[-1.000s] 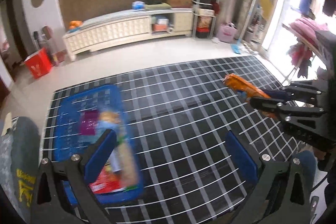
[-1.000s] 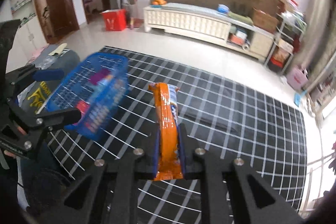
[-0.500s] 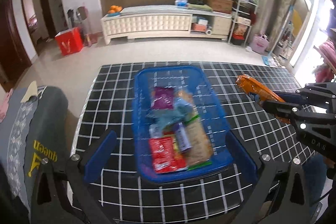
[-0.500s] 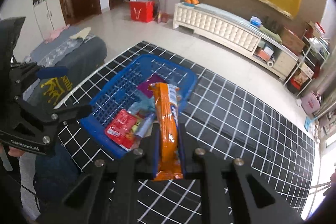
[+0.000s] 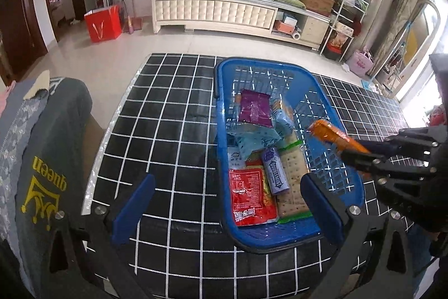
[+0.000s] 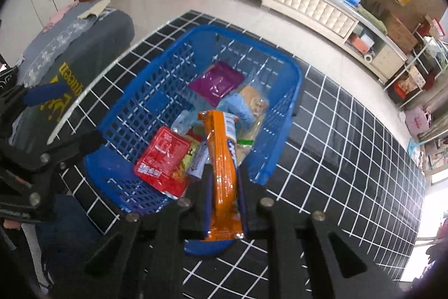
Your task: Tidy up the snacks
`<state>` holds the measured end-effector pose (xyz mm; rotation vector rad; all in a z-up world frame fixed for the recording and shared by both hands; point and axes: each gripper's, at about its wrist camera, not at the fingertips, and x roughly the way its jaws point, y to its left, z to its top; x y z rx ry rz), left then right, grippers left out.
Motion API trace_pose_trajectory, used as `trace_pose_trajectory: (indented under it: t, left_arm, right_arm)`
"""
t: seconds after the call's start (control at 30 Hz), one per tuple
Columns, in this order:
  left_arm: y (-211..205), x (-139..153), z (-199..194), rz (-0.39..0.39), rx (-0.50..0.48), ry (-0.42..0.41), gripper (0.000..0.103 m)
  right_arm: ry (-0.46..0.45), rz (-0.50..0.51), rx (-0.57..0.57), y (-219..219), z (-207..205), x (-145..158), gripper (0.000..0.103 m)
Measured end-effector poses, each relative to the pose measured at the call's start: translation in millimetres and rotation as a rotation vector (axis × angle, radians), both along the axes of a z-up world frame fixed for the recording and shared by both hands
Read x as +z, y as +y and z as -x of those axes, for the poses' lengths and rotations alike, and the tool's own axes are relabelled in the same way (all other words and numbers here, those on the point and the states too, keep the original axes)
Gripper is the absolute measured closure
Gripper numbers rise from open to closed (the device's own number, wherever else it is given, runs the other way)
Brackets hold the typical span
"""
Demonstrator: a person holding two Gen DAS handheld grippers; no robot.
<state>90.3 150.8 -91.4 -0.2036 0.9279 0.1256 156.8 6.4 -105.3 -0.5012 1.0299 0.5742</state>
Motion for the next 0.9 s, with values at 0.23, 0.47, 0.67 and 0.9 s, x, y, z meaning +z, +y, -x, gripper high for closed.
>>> trace_pose_trajectory:
  t: [0.23,0.47,0.67,0.9]
  left_arm:
    - [5.3,-13.1,-8.4,0.006,0.008,0.025,0.000]
    - [3.2,-14.2,-12.0,-0.011,0.010,0.036,0.000]
    - [-2.9,-14.7,-8.5,0.001,0.022,0.030,0.000]
    - [-27.1,5.1,9.8,-0.002,0.005,-0.034,0.000]
  right_arm:
    - [0.039,0.030,-0.043,9.4,-12.8,-20.7,0.083]
    - [0.009,0.035,-0.024,13.8,-11.6,-25.1,0.065]
    - [-0.063,-0.014,-0.005,2.4,2.9,-10.3,0.031]
    - [-0.176,-0.142,-0.026,-42.1,30.7,31.8,0.027]
